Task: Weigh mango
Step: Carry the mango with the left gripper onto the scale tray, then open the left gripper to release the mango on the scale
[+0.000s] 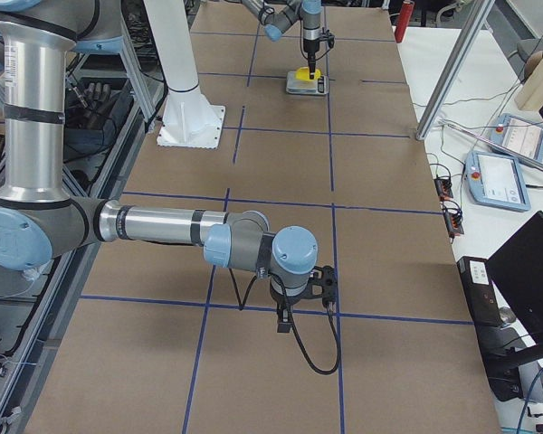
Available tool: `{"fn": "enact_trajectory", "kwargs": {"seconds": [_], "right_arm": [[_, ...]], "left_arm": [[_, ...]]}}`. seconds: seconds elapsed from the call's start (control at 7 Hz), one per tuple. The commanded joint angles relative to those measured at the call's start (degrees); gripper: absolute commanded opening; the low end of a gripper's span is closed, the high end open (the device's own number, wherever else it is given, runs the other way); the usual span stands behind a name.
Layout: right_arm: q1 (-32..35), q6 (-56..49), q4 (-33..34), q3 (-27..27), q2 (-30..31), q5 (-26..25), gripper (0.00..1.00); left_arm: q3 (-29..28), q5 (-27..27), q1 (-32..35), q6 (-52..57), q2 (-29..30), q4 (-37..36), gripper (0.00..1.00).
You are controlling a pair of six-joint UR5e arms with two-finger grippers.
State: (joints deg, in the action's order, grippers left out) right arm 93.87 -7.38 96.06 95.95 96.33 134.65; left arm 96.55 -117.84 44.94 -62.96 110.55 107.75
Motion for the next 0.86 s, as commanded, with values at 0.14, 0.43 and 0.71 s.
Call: {"fn": "enact_trajectory", "kwargs": {"seconds": [0.14, 0.43, 0.71], "right_arm": [[0.0, 0.1, 0.0, -0.1, 0.0, 0.0, 1.0], [0.0, 0.1, 0.0, 0.0, 0.0, 0.0, 1.0], [0.0, 0.0, 0.0, 0.0, 0.0, 0.0, 1.0]], "left_arm": [[1.4, 0.2, 0.1, 0.2, -0.1, -0.2, 1.0], [9.1, -0.6, 5.1, 8.9, -0.5, -6.1, 1.0], [14.3, -0.7, 10.6, 24.3, -2.8, -11.4, 1.0]]}}
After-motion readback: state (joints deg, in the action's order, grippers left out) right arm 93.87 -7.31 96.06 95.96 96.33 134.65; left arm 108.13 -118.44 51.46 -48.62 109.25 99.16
